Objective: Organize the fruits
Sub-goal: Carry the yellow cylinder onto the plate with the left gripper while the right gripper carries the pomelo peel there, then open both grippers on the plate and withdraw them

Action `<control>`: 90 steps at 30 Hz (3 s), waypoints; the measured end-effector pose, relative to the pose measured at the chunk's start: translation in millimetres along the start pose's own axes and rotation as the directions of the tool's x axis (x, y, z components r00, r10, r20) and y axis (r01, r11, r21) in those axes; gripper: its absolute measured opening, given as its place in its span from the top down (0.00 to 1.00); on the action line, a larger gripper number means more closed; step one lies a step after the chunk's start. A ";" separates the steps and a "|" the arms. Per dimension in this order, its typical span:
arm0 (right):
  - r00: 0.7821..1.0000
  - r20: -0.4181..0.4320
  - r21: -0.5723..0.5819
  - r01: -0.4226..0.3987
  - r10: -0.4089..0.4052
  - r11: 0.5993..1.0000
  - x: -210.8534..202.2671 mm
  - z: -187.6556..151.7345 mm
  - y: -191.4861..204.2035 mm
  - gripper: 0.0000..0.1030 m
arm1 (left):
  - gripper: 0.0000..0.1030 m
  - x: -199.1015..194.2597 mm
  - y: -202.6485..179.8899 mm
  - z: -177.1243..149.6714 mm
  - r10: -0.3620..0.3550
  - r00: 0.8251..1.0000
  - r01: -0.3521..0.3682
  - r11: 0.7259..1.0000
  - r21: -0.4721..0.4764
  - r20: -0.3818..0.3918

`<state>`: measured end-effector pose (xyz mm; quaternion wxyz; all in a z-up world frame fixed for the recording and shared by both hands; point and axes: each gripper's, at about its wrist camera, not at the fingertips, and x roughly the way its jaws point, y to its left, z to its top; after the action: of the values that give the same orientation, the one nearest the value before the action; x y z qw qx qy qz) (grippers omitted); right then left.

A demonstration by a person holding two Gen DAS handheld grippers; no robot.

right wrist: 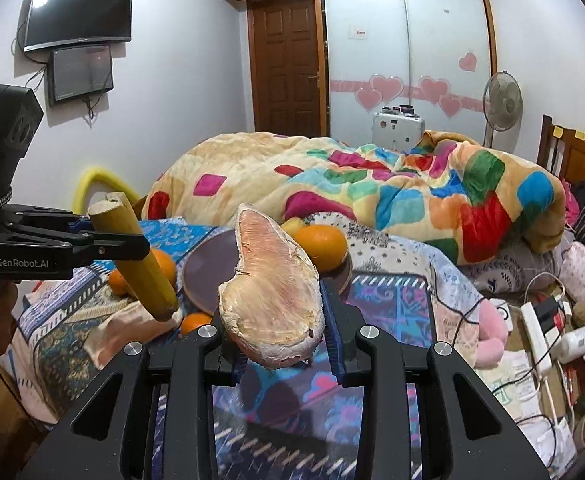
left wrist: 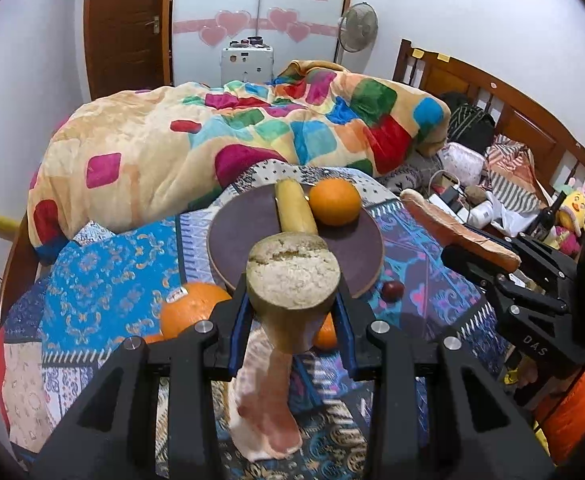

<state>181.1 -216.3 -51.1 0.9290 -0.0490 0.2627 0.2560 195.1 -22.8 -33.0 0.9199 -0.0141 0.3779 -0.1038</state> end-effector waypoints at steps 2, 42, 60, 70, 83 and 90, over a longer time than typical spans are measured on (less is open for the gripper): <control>1.000 0.002 -0.002 0.009 -0.009 1.000 5.5 3.3 -1.7 0.72 | 0.64 3.3 3.3 3.1 0.007 1.000 -0.007 1.000 0.001 0.003; 0.984 -0.178 -0.131 -0.032 0.009 0.991 102.6 20.3 6.4 0.70 | 0.64 128.4 22.2 59.2 0.009 0.990 -0.010 1.000 -0.008 -0.139; 0.990 -0.144 -0.088 -0.020 0.008 0.996 60.2 20.3 14.9 0.45 | 0.60 49.1 28.6 28.7 0.071 0.996 -0.070 0.997 0.012 -0.051; 0.994 -0.112 -0.057 -0.017 0.011 0.998 24.3 12.5 28.0 0.42 | 0.45 -2.5 30.3 -13.4 0.131 0.991 -0.131 0.991 0.027 -0.007; 0.985 -0.163 -0.016 -0.060 0.057 0.998 16.0 -23.4 43.6 0.41 | 0.44 2.0 69.0 -91.3 0.179 0.976 -0.185 0.982 -0.040 -0.121; 0.978 -0.188 -0.016 -0.094 0.089 0.995 17.0 -30.1 52.7 0.41 | 0.44 9.1 62.9 -111.7 0.157 0.977 -0.163 0.986 -0.034 -0.145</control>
<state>153.1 -169.9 -83.4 0.8869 -0.0720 0.3475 0.2959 134.7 42.7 -125.6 0.8956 0.0025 0.4443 -0.0215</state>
